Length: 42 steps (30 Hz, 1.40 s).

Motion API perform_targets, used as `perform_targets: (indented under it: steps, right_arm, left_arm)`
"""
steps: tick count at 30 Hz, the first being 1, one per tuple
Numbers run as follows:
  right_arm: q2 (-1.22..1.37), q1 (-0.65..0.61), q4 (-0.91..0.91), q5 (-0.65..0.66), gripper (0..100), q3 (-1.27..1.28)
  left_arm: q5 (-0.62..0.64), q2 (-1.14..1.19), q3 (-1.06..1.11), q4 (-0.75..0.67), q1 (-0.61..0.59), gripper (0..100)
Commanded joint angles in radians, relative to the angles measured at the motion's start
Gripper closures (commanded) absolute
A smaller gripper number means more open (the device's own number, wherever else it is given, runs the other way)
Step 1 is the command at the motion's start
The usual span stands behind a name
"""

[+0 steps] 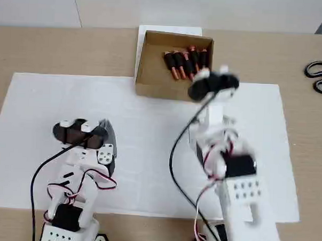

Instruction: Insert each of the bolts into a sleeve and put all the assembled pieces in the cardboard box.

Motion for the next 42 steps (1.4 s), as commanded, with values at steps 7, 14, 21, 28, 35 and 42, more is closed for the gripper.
perform_targets:
  steps: [7, 14, 21, 28, 35, 42]
  right_arm:
    - [-0.461, 0.015, -0.019, 0.008, 77.9, 0.525]
    - [-0.878, 0.013, 0.091, 0.008, 77.9, 0.704]
    - [-0.920, 0.013, 0.216, 0.008, 77.9, 0.683]
    - [-0.941, 0.013, 0.229, 0.008, 77.9, 0.686]
    - [-0.941, 0.013, 0.228, 0.008, 77.9, 0.686]
    - [-0.941, 0.013, 0.228, 0.008, 77.9, 0.686]
  left_arm:
    - [0.002, -0.012, -0.116, 0.347, -0.003, 99]
    - [0.002, -0.012, -0.113, 0.486, -0.003, 99]
    - [-0.003, -0.012, -0.070, 0.489, -0.002, 99]
    - [-0.002, -0.012, -0.073, 0.489, -0.002, 99]
    - [-0.002, -0.012, -0.073, 0.489, -0.002, 99]
    - [-0.002, -0.012, -0.073, 0.489, -0.002, 99]
